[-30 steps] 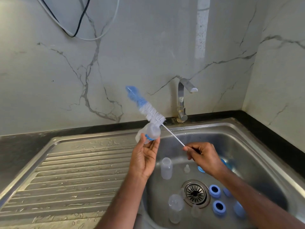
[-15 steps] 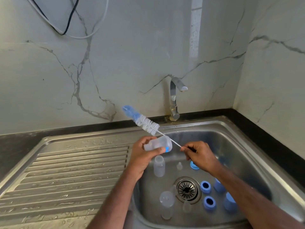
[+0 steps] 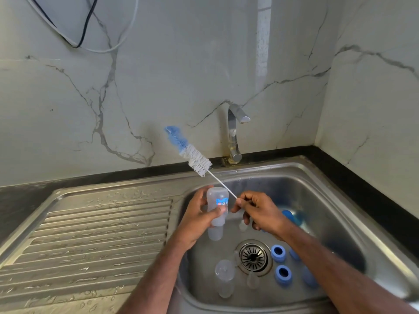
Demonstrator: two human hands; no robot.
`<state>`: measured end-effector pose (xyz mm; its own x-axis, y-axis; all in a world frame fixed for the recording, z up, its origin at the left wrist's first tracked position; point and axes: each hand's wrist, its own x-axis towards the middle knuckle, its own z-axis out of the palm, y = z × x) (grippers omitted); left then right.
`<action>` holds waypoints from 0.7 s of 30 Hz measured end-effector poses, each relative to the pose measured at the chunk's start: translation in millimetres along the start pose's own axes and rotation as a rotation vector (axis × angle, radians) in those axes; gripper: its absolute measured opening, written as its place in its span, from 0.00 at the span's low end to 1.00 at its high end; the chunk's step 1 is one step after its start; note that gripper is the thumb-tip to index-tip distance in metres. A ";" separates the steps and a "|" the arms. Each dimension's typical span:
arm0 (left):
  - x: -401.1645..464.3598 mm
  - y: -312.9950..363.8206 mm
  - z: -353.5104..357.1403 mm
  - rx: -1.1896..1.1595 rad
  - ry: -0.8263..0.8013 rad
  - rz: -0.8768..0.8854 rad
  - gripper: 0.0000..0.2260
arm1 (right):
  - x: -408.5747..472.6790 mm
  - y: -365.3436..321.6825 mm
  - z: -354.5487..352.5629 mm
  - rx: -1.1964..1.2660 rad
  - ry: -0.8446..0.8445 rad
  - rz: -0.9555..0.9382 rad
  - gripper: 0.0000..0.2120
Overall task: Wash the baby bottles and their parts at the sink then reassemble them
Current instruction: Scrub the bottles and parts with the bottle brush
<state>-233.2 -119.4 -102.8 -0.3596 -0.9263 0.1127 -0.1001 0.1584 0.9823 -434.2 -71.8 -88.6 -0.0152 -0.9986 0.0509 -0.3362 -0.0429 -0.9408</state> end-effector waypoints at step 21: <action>-2.4 -21.3 -11.8 0.465 0.099 -0.001 0.27 | 5.5 9.4 -22.0 -0.089 0.066 0.066 0.08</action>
<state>-219.3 -124.5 -122.2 -0.2714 -0.9511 0.1474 -0.5129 0.2725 0.8140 -458.2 -77.0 -89.7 -0.1007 -0.9948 0.0142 -0.4148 0.0290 -0.9094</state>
